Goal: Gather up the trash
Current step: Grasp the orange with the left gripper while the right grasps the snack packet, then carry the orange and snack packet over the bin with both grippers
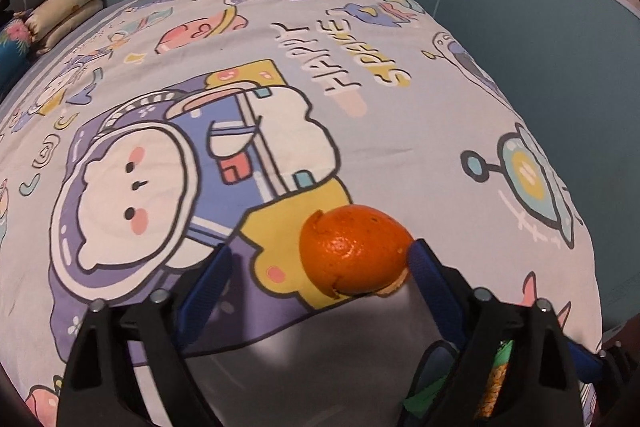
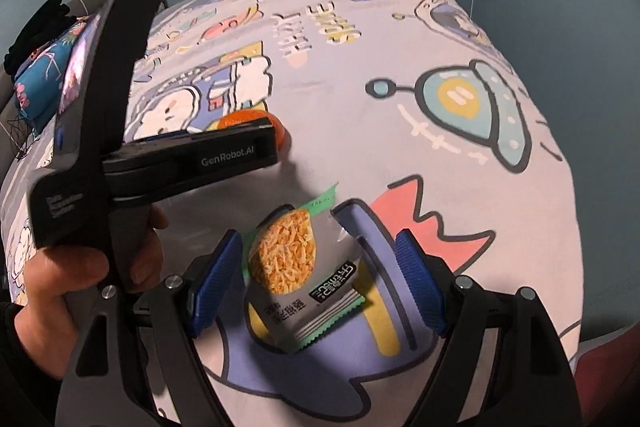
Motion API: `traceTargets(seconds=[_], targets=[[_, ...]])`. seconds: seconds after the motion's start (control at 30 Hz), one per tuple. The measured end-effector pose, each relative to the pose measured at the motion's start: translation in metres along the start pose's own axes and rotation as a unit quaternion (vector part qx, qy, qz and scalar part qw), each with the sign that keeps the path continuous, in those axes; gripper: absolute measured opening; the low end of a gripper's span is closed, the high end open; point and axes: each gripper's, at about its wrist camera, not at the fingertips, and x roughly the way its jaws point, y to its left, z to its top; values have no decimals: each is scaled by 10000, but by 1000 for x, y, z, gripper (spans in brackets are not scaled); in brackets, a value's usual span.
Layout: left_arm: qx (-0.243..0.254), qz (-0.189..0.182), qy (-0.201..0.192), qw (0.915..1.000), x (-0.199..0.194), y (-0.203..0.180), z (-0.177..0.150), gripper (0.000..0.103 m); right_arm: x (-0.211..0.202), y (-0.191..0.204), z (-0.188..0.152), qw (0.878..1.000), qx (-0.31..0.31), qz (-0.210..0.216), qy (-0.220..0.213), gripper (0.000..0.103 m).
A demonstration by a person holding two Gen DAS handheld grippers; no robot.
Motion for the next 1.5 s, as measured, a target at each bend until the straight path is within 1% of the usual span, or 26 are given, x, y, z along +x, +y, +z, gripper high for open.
traceTargets(seconds=[0.07,0.2,0.27,0.3,0.33,0.37,0.4,0.47,0.6,0.8,1.03,1.13,1.23,1.27,1.33,1.4,1.47,1.5], targets=[[45,-67,26,10000,2,-3,1,78,5,-2,-2,10000,40,-30,57,74],[80,-245,74,9996,3,-7,2,65,11,-2,-2,10000,22,-30,93,71],[74,-325,99,9994,5,-9,2,58,13,1,-1,10000,1,-17,92,66],[90,-369,109,9992,6,-10,3,53,14,2,0,10000,-10,-13,95,64],[116,-399,114,9991,6,-12,2,51,15,4,0,9999,-29,-6,105,62],[150,-374,94,9991,6,-14,1,50,16,6,-1,9999,-43,-2,112,59],[171,-373,81,9991,6,-15,0,49,17,8,-2,9999,-65,5,124,54],[114,-433,63,9990,6,-15,-1,47,17,13,-4,9998,-197,-37,88,49],[50,-485,51,9988,6,-14,-2,44,16,13,-2,9995,-263,-145,40,29],[183,-386,24,9991,1,-19,-4,41,15,8,1,9996,-216,-159,24,16],[228,-370,-23,9991,-11,-20,-3,38,4,2,-2,9998,-159,-120,67,12],[201,-428,-91,9988,-28,-18,-4,38,-10,-4,-4,9998,-139,-99,56,11],[187,-521,-211,9982,-54,-17,-7,38,-27,-8,-6,9999,-129,-82,44,11],[187,-580,-287,9977,-69,-17,-9,38,-34,-10,-9,9999,-95,-48,70,11],[250,-543,-456,9972,-98,-21,-14,38,-56,-17,-16,9999,-57,41,99,11],[343,-717,-657,9947,-132,-27,-20,38,-75,-22,-23,9999,-80,55,64,11],[478,-740,-928,9918,-171,-37,-28,38,-101,-31,-33,10000,-62,64,-17,11],[527,-815,-1058,9896,-192,-42,-33,38,-112,-35,-36,10000,-29,54,-58,11]])
